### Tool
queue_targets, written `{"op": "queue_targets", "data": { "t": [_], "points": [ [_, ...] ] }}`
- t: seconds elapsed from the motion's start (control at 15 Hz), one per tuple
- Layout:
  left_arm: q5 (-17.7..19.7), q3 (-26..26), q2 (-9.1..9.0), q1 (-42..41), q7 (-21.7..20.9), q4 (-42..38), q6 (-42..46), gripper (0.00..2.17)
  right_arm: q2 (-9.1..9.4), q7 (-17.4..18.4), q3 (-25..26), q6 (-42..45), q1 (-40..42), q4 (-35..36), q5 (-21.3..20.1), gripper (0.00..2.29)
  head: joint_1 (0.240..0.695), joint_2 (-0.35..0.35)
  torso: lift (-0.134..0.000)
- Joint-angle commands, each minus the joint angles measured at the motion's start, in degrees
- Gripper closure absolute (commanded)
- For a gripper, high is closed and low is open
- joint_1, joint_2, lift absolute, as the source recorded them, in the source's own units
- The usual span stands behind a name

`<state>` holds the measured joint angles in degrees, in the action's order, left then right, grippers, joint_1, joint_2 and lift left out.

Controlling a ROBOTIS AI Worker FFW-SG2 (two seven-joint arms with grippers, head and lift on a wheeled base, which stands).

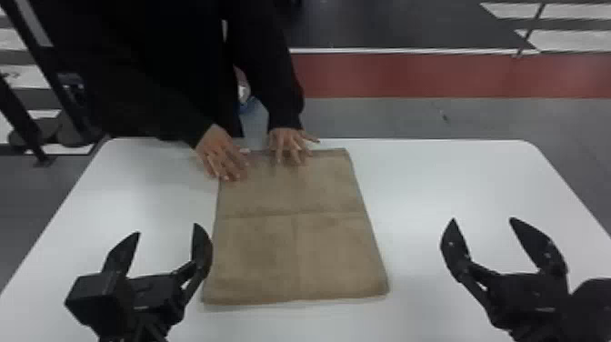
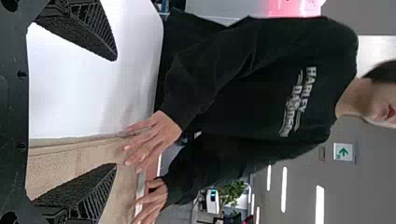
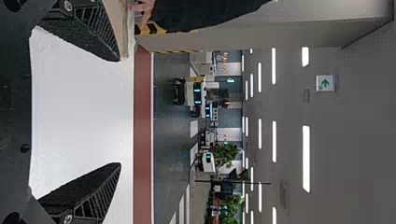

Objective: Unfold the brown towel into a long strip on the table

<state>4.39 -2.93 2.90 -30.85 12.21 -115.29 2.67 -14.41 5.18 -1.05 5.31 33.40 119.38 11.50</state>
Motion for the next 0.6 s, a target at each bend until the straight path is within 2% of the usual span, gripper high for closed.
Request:
{"op": "queue_targets", "data": {
  "t": [0.0,0.53],
  "points": [
    [0.00,-0.06,0.00,0.00,-0.08,0.07,0.00,0.06,0.00,0.00,0.00,0.00,-0.09,-0.20,0.02,0.07,0.695,-0.003,-0.124],
    [0.00,-0.24,0.09,0.09,-0.08,0.33,0.00,0.06,0.00,-0.26,0.00,0.35,-0.09,-0.46,0.37,0.07,0.695,-0.006,-0.124]
  ]
}}
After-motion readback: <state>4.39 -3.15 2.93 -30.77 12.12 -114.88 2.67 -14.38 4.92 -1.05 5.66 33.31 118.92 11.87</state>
